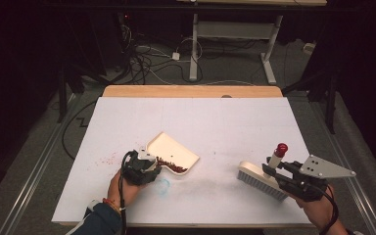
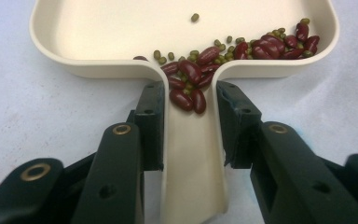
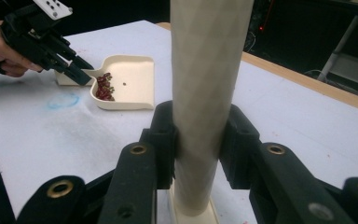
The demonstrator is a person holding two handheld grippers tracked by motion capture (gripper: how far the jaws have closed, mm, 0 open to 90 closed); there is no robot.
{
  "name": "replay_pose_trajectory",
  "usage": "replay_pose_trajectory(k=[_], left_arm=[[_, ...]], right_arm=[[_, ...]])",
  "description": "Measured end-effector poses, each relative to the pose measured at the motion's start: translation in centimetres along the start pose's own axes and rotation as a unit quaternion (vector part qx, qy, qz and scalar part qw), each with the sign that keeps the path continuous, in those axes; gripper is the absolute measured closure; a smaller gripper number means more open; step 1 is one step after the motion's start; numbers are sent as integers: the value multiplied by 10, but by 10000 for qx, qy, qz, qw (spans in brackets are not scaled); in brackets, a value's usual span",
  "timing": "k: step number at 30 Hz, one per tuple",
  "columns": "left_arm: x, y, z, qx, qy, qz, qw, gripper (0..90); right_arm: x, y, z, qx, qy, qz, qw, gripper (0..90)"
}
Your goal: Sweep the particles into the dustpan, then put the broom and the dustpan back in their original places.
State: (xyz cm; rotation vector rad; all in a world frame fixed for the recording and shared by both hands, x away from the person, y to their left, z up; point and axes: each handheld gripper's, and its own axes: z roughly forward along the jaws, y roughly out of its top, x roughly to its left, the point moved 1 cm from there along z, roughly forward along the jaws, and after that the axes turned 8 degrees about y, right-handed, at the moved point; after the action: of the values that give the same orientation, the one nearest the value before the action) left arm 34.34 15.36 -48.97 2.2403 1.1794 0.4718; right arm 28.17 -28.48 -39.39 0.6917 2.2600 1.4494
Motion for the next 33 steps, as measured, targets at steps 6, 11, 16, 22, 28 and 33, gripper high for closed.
replay_pose_trajectory(k=[6, 11, 16, 22, 28, 33], left_arm=[[6, 2, 2, -14, 91, -91, 9999, 636], [12, 0, 1, -20, 195, -201, 9996, 636], [20, -4, -3, -14, 303, -295, 9991, 636], [34, -11, -6, 9, 465, -472, 9978, 636], [49, -18, -10, 24, 556, -694, 9960, 636], [56, -23, -13, 55, 672, -806, 9945, 636]], right_arm=[[-1, 1, -3, 18, 114, 11, 9999, 705], [-3, 2, -6, 71, 164, 48, 9998, 705], [-3, 2, -9, 113, 244, 53, 9996, 705], [-6, 1, -11, 209, 285, 74, 9993, 704], [-11, 4, -12, 286, 284, 74, 9992, 704], [-15, 5, -10, 426, 300, 59, 9986, 704]])
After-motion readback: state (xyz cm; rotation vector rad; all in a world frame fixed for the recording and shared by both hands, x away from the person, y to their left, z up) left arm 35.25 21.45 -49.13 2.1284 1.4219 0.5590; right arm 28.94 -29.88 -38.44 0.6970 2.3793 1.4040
